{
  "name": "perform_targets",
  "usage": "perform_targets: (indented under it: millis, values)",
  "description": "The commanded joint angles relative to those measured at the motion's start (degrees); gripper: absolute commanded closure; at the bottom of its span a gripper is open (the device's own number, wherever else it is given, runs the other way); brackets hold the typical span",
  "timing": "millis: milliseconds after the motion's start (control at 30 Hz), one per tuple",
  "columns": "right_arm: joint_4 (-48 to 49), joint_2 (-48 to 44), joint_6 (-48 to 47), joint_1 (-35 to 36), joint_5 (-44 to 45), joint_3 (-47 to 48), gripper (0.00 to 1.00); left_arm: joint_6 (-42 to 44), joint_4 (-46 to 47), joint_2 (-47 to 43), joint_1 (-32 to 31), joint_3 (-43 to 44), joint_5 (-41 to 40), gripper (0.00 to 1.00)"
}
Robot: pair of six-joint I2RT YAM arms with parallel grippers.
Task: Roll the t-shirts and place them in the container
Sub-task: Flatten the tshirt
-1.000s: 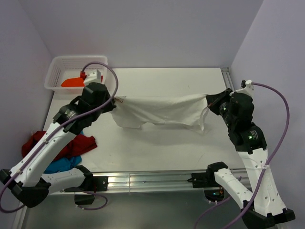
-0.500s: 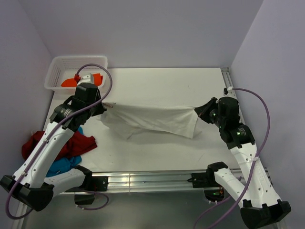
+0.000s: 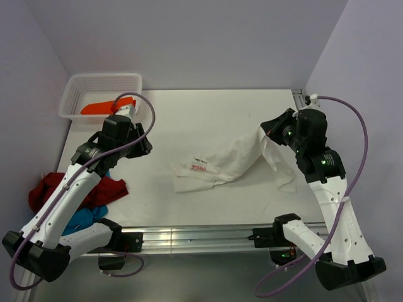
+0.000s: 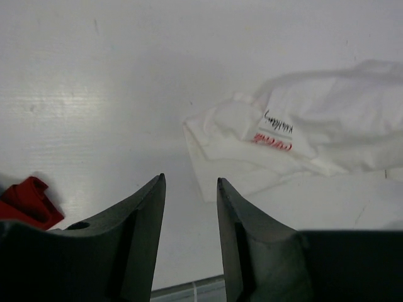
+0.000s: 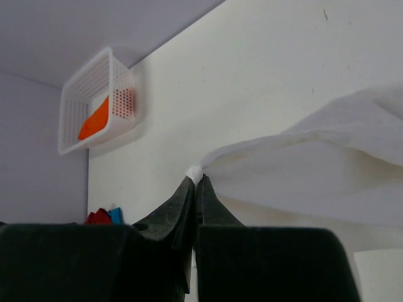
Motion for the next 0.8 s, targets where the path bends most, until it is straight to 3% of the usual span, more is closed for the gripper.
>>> perform_targets:
  millis: [0,267,633,767]
  values:
    - [1.24,1.71,0.95,-0.55,-1.41,2.56,1.0,1.82,6.91,-3.37,0.1,-5.3,10.38,0.56]
    - [3.09,4.35,2.97,-1.78,-1.94,1.69,1.0,-3.71,15.98,-4.79,-4.29,-18.76,12.52,0.52]
    - [4.76,4.78,5.17,-2.49,-2.56,-1.04,1.0,-11.37,23.8,3.47,-22.47,-17.45,3.83,0.52]
    - [3.71,4.79,4.82,-3.01,-1.07,-0.6,1.0,-10.66,26.36,6.89,-25.48,-17.02,2.17,0.5]
